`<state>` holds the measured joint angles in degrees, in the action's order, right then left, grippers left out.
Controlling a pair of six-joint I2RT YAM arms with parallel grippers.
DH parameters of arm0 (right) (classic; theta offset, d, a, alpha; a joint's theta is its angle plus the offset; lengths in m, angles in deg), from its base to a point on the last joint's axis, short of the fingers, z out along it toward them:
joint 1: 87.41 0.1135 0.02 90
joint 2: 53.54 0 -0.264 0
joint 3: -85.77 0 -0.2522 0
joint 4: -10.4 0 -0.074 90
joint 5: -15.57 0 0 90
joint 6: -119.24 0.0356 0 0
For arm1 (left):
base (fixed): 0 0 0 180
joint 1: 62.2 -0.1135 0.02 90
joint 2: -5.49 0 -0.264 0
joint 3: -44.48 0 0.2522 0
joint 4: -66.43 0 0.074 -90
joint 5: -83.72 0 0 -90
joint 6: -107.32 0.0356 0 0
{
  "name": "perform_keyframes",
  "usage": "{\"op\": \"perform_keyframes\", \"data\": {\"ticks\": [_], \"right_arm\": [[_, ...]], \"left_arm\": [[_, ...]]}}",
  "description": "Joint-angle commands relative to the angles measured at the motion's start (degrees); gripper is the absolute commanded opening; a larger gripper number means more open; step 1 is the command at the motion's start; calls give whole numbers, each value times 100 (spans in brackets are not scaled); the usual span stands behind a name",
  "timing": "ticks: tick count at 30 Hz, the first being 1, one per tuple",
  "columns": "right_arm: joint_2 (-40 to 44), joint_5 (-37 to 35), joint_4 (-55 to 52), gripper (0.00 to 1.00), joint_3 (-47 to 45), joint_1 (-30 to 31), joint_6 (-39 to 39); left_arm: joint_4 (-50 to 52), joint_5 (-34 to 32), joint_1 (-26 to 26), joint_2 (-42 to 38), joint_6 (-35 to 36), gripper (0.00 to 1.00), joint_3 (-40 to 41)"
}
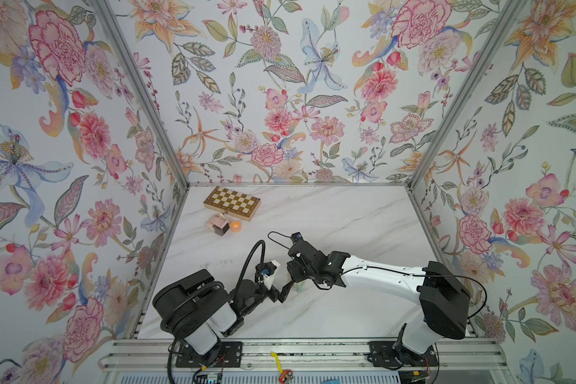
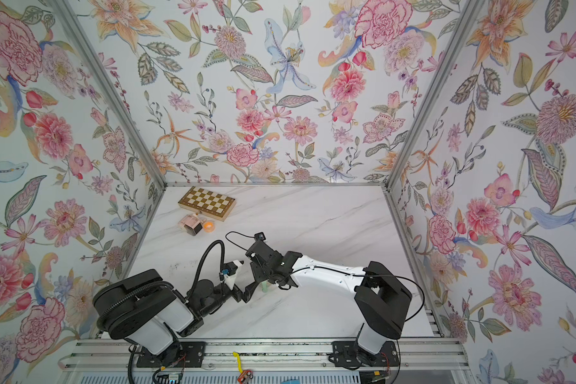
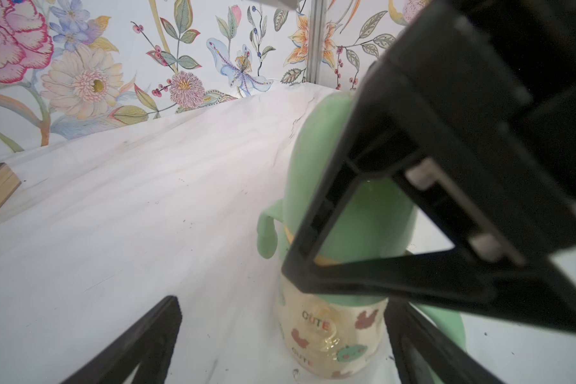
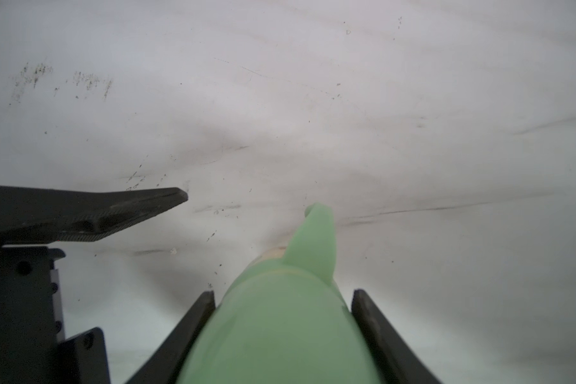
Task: Assemble the baby bottles
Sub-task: Place the baby bottle at the center of the board.
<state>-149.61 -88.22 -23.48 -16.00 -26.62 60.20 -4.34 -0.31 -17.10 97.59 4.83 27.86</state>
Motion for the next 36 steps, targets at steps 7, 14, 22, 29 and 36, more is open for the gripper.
{"op": "perform_keyframes", "data": {"ticks": [7,14,22,29,36], "right_arm": [[-672,247,-1565,52,-51,300,483],[-631,168,-1687,69,508,379,516],[-350,34,-1697,82,878,416,510],[666,-61,-1791,100,1241,420,292],[2724,-1328,-1533,99,319,-1384,-1428]], "left_arm": [[325,-292,16,-1349,-154,98,47],[1349,-502,15,-2221,139,99,-72],[2113,-555,18,-2971,354,100,-65],[3483,-665,25,-4563,468,100,-394],[5311,-1693,-2114,-4640,2,100,-2216]]}}
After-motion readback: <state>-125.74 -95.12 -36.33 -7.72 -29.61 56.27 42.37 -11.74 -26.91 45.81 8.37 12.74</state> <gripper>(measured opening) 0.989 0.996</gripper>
